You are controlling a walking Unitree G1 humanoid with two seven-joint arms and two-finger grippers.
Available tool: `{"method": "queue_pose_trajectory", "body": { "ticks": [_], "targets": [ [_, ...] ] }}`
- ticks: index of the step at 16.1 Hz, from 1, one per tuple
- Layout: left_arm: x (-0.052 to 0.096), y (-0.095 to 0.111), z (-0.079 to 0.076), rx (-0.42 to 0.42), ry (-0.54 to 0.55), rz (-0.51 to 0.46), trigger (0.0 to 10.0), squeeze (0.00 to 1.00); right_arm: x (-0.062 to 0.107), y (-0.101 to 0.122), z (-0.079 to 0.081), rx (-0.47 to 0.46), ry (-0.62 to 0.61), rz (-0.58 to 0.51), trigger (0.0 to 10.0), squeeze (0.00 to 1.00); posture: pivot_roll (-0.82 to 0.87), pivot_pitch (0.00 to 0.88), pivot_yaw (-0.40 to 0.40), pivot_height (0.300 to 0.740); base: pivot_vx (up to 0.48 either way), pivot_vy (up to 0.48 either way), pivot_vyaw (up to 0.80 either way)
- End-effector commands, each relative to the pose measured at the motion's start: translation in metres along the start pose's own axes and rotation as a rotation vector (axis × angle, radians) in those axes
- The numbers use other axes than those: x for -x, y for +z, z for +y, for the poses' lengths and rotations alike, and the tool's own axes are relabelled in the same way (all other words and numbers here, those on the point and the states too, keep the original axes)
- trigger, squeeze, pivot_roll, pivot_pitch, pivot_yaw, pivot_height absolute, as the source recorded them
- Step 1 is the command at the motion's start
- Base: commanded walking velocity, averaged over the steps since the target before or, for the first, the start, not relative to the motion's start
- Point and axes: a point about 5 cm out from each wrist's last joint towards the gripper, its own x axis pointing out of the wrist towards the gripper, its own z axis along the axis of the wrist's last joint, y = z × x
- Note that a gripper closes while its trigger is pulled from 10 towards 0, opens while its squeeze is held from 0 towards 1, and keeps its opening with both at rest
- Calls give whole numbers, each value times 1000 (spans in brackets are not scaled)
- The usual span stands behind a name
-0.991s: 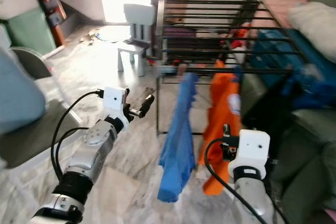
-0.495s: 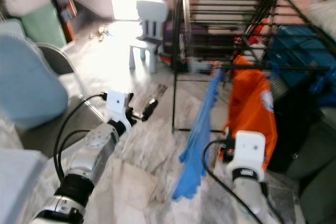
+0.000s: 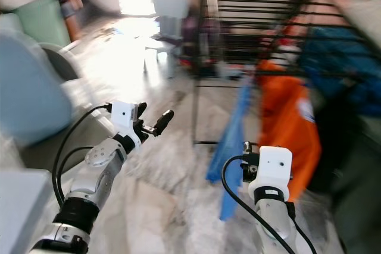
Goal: Hang hanger
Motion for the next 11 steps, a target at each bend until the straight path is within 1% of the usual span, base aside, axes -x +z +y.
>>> {"method": "queue_pose_trajectory", "body": {
  "ticks": [1, 5, 8, 11],
  "targets": [
    [-2, 5, -4, -6, -21, -9, 10000, 0, -1, 5, -4, -6, -18, -15, 10000, 0, -47, 0, -18, 740, 292, 0, 0],
    [-3, 4, -6, 4, -22, -6, 10000, 0, -1, 5, -1, 6, 17, -18, 10000, 0, -47, 0, -23, 740, 274, 0, 0],
    [-3, 4, -7, 8, -24, -5, 10000, 0, -2, 4, 2, 12, 34, -7, 10000, 0, -49, 0, -21, 740, 380, 0, 0],
    [-2, 1, -9, 7, -27, 5, 10000, 0, -1, 4, 2, -7, 30, -7, 10000, 0, -49, 0, -22, 740, 386, 0, 0]
  ]
}}
